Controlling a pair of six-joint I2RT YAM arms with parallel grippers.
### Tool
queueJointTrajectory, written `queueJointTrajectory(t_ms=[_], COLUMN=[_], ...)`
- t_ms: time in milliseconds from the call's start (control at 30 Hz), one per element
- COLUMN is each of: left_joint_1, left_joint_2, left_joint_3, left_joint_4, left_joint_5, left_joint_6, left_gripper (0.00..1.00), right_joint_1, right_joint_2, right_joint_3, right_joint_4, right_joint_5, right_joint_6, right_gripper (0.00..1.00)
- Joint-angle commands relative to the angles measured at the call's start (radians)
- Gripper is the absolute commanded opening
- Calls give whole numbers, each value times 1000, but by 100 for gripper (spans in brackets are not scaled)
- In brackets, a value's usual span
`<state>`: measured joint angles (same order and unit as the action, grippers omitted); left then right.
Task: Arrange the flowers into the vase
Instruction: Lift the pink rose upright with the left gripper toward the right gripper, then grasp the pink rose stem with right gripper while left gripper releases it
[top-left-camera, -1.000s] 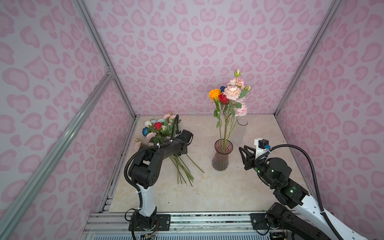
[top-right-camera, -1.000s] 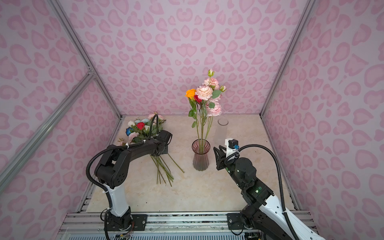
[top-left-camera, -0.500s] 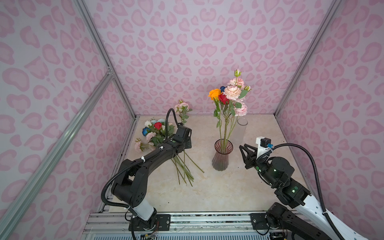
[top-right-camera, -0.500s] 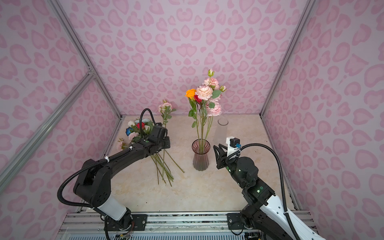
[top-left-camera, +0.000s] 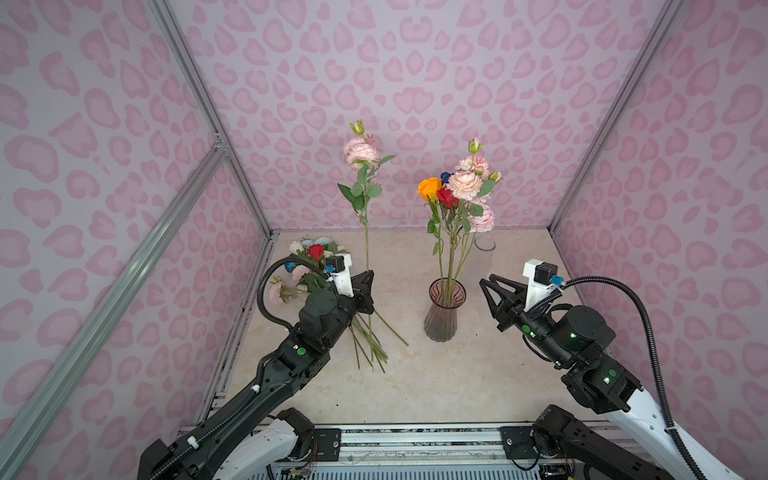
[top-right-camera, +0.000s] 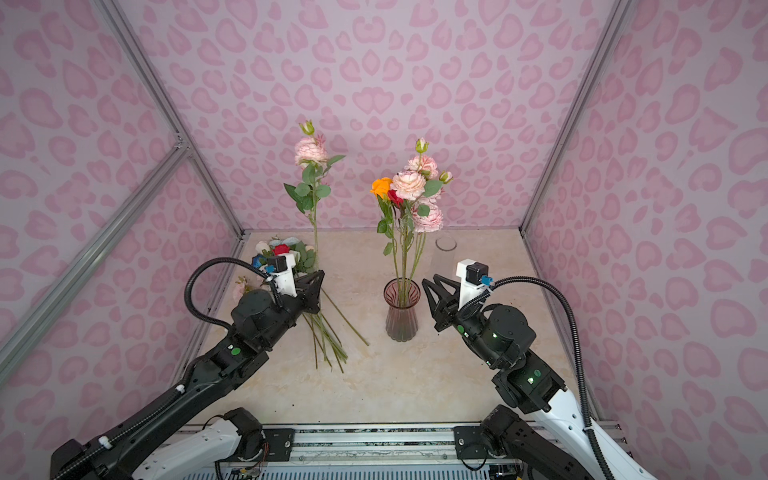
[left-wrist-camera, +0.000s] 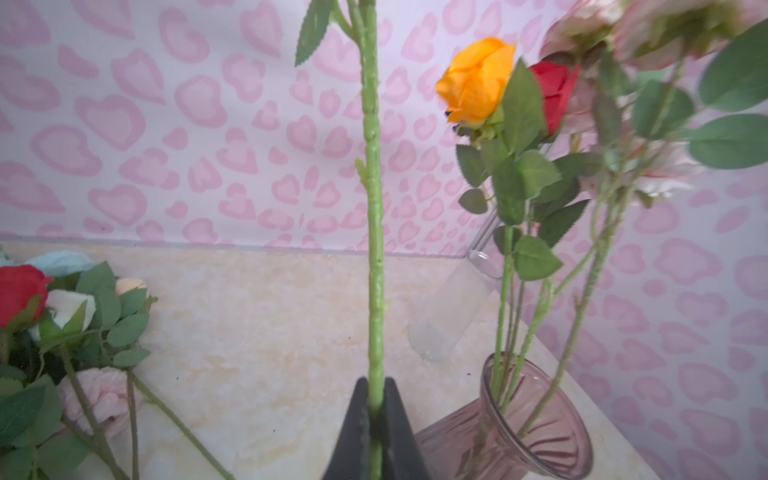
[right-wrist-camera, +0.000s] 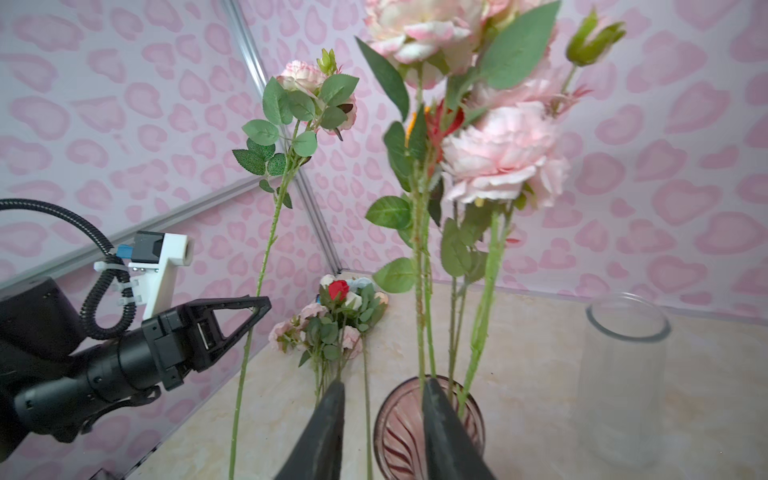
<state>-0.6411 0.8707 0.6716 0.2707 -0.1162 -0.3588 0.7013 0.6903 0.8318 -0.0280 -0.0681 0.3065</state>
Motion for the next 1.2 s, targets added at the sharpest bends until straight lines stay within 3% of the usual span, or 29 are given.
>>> queueJointTrajectory(t_ms=[0,100,200,367,500,767,900,967,1167], left_joint_1=[-49,-108,-179,-289,-312,-320,-319,-320,-319], left_joint_2=[-62,-78,-65,-76,-96,-127,-128,-126,-176], left_joint_3=[-21,-11,13,14,-1,-15,-8,4,-14], left_joint_4=[144,157,143,136,135,115,81,44,-26], left_joint_5=[68,119,132,65,55,33,-12,-54,-223], left_joint_6=[97,127,159,216,225,237,228,216,177], left_gripper=[3,3,3,3,3,3,15,27,47], right_joint_1=[77,223,305,317,314,316,317,317,317], right_joint_2=[55,128,239,389,465,525,546,548,546], right_joint_3=[68,119,188,288,344,354,377,388,454], right_joint_4=[4,47,80,139,151,252,258,250,154], right_joint_5=[-58,28,54,-5,-31,-78,-98,-95,-28], right_joint_6=[-29,-85,-100,-62,-67,7,14,2,-101], right_gripper=[37,44,48,49,48,10,1,0,0])
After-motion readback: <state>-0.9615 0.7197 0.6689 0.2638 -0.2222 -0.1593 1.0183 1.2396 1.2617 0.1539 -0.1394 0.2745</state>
